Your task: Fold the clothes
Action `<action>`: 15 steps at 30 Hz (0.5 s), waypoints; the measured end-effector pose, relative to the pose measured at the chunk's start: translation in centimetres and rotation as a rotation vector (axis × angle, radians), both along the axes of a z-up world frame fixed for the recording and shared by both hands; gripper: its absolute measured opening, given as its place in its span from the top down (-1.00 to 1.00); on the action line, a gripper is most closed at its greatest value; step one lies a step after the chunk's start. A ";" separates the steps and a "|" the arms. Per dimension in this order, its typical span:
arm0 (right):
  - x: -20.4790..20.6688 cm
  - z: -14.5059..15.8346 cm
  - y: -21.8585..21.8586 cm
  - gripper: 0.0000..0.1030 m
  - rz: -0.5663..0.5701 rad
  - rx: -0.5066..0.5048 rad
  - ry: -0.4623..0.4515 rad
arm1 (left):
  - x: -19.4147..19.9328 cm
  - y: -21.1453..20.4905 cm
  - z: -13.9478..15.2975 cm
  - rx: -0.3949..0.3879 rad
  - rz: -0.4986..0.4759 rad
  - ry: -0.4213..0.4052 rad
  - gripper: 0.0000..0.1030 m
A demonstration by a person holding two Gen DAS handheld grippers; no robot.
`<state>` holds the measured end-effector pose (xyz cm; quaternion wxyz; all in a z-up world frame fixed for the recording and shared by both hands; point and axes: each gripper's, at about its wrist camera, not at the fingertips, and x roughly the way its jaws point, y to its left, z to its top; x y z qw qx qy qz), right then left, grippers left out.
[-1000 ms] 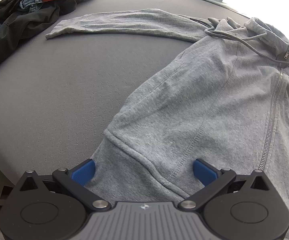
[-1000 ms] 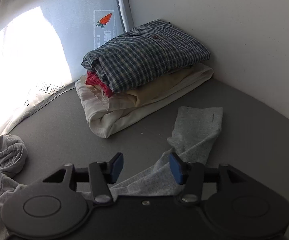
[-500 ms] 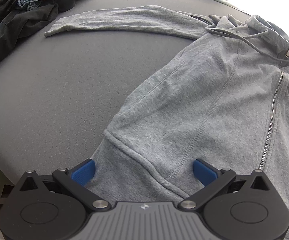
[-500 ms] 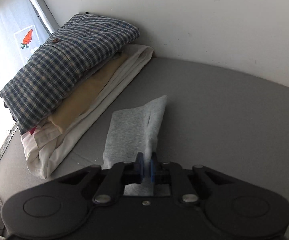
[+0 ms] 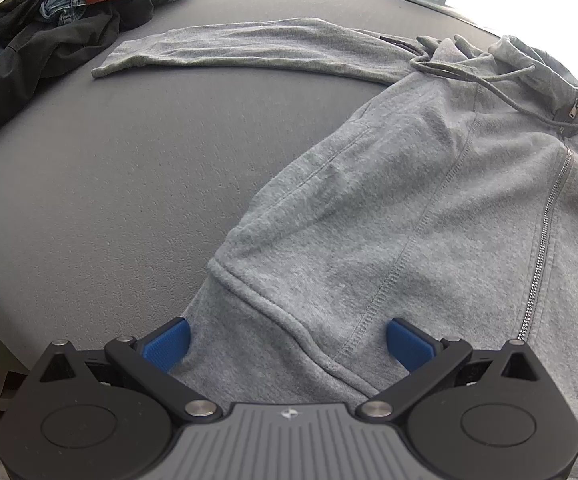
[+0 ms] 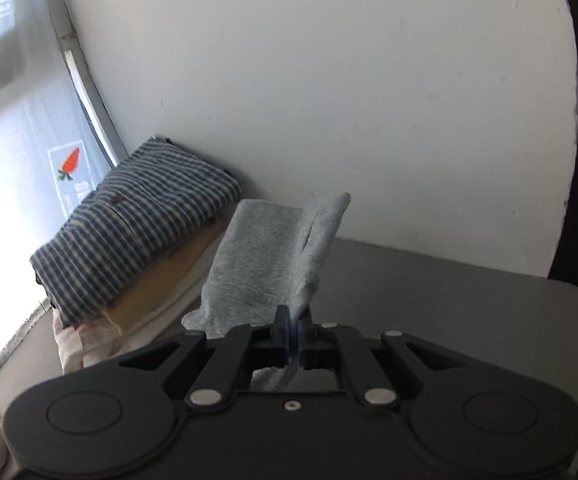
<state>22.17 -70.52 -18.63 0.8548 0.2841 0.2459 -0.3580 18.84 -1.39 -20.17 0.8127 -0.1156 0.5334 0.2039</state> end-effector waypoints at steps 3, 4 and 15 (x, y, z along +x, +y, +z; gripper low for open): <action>-1.4 -2.8 -0.4 0.75 -0.059 0.095 0.070 | 0.0 0.0 0.0 -0.001 0.001 0.002 -1.00; -1.9 -3.3 -0.4 0.66 -0.082 0.109 0.075 | 0.0 0.0 0.0 -0.001 0.001 0.003 -1.00; -2.5 -4.0 -1.2 0.89 -0.131 0.121 0.130 | -0.1 -0.1 -0.2 -0.001 -0.003 0.000 -1.00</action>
